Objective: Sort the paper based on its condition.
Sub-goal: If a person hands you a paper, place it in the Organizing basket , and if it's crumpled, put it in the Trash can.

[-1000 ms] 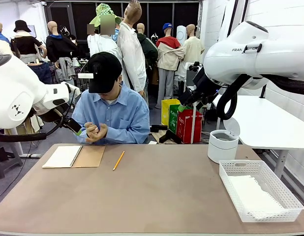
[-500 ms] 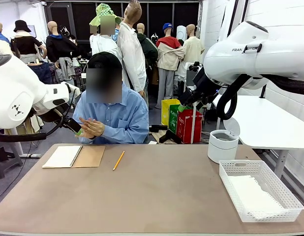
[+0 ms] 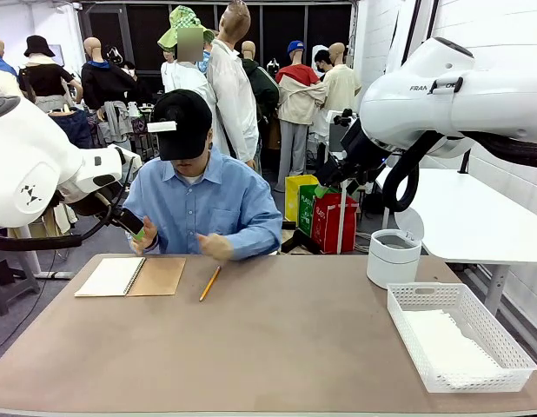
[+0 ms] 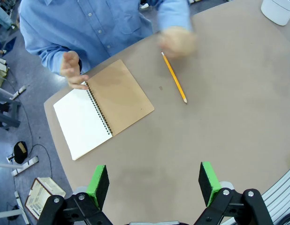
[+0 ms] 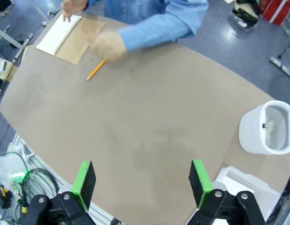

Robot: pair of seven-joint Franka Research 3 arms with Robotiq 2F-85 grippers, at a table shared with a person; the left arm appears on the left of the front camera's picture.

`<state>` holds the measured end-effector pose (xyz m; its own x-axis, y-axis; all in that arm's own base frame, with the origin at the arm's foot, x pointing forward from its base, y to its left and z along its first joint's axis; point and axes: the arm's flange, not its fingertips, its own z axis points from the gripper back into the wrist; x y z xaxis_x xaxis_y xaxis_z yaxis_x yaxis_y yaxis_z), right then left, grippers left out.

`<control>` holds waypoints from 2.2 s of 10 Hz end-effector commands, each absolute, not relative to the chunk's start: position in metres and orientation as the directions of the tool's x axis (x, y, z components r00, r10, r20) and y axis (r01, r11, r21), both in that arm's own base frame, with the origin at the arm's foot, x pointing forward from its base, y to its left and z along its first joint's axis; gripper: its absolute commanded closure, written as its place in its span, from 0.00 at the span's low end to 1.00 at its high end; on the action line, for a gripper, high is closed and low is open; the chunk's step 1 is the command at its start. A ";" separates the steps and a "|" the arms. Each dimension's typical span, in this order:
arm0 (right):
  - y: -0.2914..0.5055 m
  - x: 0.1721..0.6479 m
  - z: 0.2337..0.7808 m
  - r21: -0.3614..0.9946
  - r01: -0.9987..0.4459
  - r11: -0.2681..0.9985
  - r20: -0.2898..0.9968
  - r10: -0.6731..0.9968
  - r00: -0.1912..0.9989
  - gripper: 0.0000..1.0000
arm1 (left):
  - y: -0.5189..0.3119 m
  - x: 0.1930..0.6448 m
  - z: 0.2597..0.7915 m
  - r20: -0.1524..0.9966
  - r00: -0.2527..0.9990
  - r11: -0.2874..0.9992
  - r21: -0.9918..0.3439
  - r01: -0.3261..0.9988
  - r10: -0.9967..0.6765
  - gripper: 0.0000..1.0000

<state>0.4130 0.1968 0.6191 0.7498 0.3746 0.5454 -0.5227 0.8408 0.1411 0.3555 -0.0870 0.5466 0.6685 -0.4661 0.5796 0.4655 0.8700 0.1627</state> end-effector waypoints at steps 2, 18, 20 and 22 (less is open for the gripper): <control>0.197 0.413 0.619 0.141 -0.523 0.840 0.542 0.377 0.751 0.00 | -0.086 0.356 0.547 0.581 0.669 0.871 0.161 0.464 -0.464 0.00; 0.256 0.433 0.549 0.063 -0.508 0.859 0.479 0.421 0.771 0.00 | -0.086 0.356 0.547 0.581 0.669 0.871 0.161 0.464 -0.464 0.00; 0.252 0.431 0.560 0.096 -0.534 0.840 0.491 0.427 0.760 0.00 | -0.086 0.356 0.547 0.581 0.669 0.871 0.161 0.464 -0.464 0.00; 0.252 0.431 0.560 0.096 -0.534 0.840 0.491 0.427 0.760 0.00 | -0.086 0.356 0.547 0.581 0.669 0.871 0.161 0.464 -0.464 0.00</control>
<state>0.4321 0.2540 0.5600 0.7580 0.4282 0.4920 -0.5298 0.8442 0.0814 0.3555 -0.0871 0.5466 0.6684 -0.4663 0.5795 0.4656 0.8699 0.1629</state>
